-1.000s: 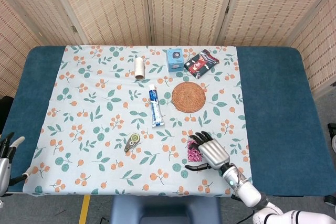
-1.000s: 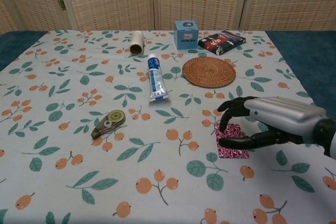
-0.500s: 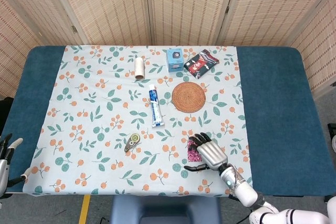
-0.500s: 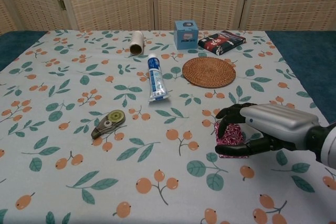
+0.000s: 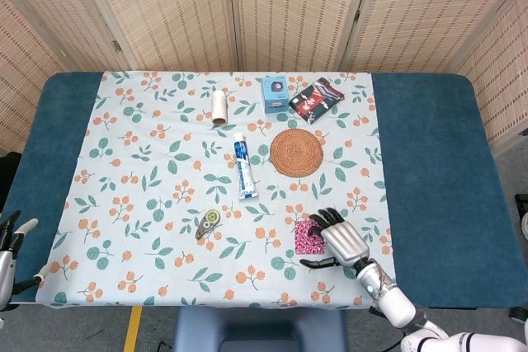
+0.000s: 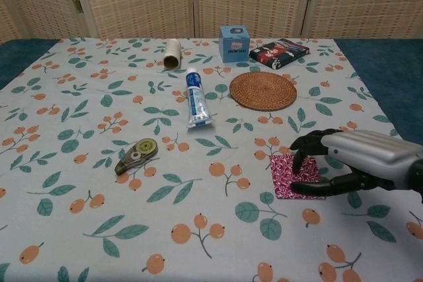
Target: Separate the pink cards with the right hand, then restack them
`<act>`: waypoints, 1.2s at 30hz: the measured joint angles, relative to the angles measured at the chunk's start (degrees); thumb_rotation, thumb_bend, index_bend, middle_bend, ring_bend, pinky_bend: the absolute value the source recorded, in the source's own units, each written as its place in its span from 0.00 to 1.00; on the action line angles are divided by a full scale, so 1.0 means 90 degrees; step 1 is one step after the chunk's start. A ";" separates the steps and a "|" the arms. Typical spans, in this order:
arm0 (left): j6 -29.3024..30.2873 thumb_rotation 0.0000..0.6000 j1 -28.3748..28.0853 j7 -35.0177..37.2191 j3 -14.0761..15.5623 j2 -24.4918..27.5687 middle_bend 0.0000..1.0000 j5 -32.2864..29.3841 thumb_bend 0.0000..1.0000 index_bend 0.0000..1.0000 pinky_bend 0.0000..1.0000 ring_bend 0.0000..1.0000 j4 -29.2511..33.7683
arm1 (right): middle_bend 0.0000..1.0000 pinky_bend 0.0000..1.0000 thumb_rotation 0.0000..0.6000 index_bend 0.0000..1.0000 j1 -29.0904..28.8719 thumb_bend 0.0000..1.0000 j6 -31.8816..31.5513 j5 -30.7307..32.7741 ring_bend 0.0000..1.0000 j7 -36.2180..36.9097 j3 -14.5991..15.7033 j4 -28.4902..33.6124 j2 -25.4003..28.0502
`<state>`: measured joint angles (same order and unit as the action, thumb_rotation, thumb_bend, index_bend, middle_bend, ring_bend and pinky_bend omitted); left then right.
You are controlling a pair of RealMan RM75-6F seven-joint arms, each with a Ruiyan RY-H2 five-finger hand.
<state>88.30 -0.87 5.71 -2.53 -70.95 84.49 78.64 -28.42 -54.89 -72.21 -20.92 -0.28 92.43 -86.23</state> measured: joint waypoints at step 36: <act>0.0072 1.00 0.0112 0.0122 0.0011 -0.0010 0.06 -0.0011 0.26 0.22 0.00 0.12 -0.0105 | 0.15 0.00 0.11 0.31 -0.0121 0.18 0.0009 0.0035 0.00 -0.0330 0.0062 0.0042 -0.0102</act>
<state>88.95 0.14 6.81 -2.43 -71.04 84.39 77.70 -29.51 -54.81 -71.89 -23.89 0.28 92.81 -87.15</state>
